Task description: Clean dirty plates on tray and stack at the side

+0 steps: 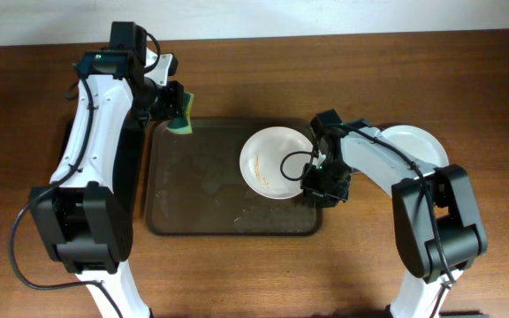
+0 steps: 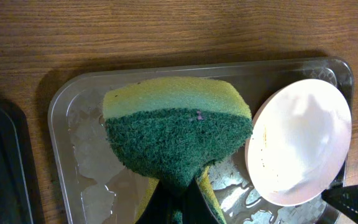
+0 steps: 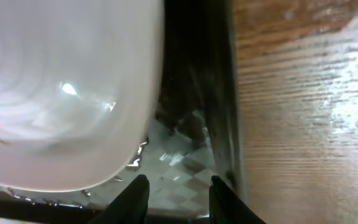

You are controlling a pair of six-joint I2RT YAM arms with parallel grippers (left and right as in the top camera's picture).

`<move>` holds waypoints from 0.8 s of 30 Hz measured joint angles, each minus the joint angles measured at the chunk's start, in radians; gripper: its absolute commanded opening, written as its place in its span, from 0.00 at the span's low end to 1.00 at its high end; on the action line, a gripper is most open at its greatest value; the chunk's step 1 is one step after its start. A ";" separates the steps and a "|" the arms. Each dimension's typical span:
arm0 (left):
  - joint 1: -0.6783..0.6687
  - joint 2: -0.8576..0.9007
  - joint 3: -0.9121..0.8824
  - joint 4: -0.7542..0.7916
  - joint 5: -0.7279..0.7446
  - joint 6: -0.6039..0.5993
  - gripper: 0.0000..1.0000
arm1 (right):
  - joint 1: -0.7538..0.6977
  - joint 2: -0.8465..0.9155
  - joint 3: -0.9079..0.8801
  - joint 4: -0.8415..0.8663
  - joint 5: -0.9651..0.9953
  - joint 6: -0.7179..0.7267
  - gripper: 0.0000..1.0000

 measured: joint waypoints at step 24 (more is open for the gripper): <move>0.000 0.000 0.000 0.004 0.000 0.000 0.01 | 0.068 0.013 0.126 0.061 0.255 0.106 0.32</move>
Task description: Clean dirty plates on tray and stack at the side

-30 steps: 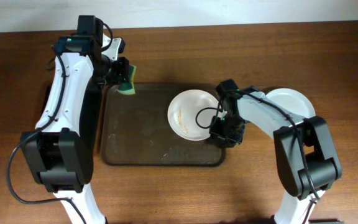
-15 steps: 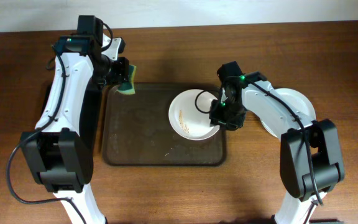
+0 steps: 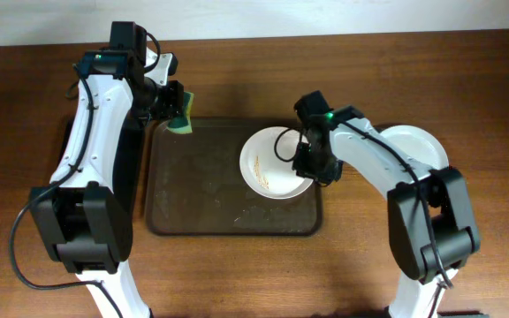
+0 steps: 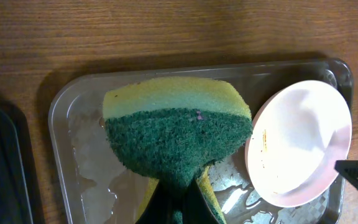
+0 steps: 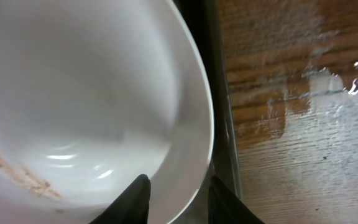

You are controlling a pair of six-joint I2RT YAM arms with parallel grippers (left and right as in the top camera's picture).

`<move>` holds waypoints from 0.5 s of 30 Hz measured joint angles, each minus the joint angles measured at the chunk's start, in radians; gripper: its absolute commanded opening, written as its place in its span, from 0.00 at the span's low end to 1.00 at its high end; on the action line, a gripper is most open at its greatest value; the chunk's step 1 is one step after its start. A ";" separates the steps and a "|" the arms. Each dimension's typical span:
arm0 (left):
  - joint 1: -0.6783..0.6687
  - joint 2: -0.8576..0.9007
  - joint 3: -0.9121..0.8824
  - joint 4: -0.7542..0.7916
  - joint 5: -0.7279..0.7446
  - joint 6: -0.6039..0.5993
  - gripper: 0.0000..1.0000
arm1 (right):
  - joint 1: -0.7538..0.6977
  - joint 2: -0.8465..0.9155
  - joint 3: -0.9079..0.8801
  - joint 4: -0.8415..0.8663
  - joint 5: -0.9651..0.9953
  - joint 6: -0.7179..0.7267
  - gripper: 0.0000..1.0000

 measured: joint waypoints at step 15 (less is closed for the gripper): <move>0.000 0.000 0.000 0.000 0.000 0.000 0.00 | 0.115 0.025 0.000 0.047 -0.015 0.037 0.30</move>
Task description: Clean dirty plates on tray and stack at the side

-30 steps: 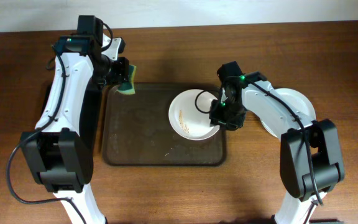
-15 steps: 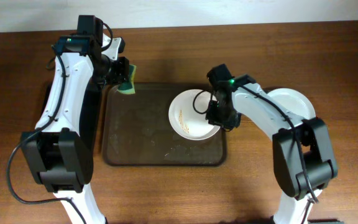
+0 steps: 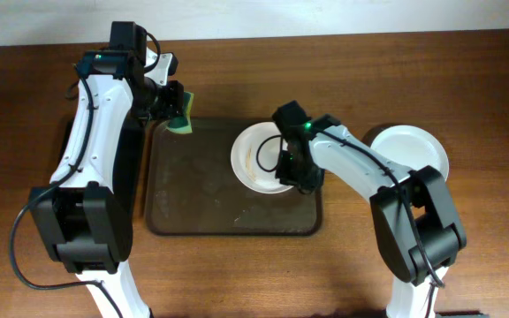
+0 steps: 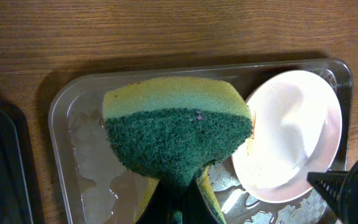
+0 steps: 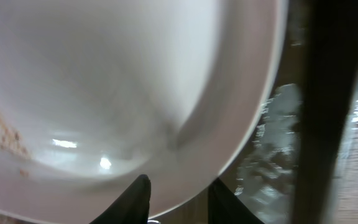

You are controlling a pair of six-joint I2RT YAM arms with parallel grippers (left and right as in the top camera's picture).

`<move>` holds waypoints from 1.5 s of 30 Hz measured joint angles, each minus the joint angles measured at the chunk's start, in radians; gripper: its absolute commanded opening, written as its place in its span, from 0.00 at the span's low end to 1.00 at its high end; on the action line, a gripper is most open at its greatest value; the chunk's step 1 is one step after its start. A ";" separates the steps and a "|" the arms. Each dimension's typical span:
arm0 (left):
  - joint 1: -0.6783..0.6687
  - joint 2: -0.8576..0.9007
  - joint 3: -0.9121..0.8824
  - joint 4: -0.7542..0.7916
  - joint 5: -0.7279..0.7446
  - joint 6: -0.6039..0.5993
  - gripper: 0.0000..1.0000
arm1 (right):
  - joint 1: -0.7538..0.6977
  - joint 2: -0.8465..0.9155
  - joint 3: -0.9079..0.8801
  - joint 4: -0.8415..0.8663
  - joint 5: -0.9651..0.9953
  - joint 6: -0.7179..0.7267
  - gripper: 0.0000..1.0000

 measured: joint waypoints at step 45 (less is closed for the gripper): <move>-0.044 0.000 0.000 -0.006 0.000 0.058 0.01 | -0.059 0.087 0.069 0.100 -0.043 -0.102 0.04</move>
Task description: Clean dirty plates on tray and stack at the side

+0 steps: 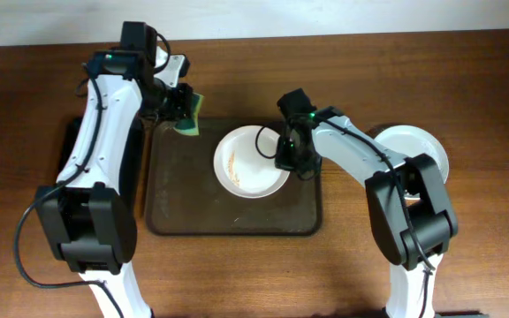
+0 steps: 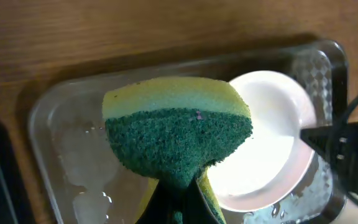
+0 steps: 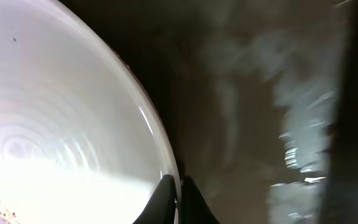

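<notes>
A white plate (image 1: 250, 162) streaked with brown crumbs lies on the dark tray (image 1: 184, 212), towards its right half. My right gripper (image 3: 179, 193) is shut on the plate's (image 3: 55, 137) right rim, one finger inside and one outside. My left gripper (image 1: 178, 113) is shut on a green and yellow sponge (image 2: 176, 127), held over the tray's far left corner, just left of the plate (image 2: 272, 149). A second white plate (image 1: 418, 150) rests on the table to the right of the tray.
A black flat object (image 1: 72, 163) lies on the table left of the tray, beneath the left arm. The tray (image 2: 61, 155) holds patches of water. Brown wooden table (image 1: 467, 79) surrounds everything.
My right gripper went from open at the plate's rim to shut on it, and the plate now sits farther left on the tray. The left gripper with the sponge has shifted right, closer to the plate.
My right gripper stood open at the tray's right edge below the plate, then open at the plate's right rim. The plate then sat a little farther left, and now the gripper grips its rim nearer the tray's middle. The left gripper kept the sponge throughout.
</notes>
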You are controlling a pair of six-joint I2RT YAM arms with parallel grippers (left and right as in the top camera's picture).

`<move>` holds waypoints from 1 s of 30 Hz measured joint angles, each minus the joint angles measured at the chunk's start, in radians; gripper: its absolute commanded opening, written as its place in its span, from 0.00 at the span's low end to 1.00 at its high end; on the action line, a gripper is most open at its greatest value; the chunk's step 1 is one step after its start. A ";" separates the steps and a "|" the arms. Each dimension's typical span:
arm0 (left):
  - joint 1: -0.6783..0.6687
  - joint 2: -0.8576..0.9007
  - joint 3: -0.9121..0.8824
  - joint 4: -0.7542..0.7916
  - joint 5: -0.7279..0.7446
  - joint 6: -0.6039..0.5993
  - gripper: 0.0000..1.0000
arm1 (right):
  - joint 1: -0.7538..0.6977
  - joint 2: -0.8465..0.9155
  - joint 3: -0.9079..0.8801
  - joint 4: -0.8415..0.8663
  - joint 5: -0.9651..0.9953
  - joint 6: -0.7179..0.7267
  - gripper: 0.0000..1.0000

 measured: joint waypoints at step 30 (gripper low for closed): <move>-0.269 -0.045 -0.703 0.890 -0.399 -0.284 0.00 | 0.051 0.001 -0.010 0.068 0.003 0.166 0.04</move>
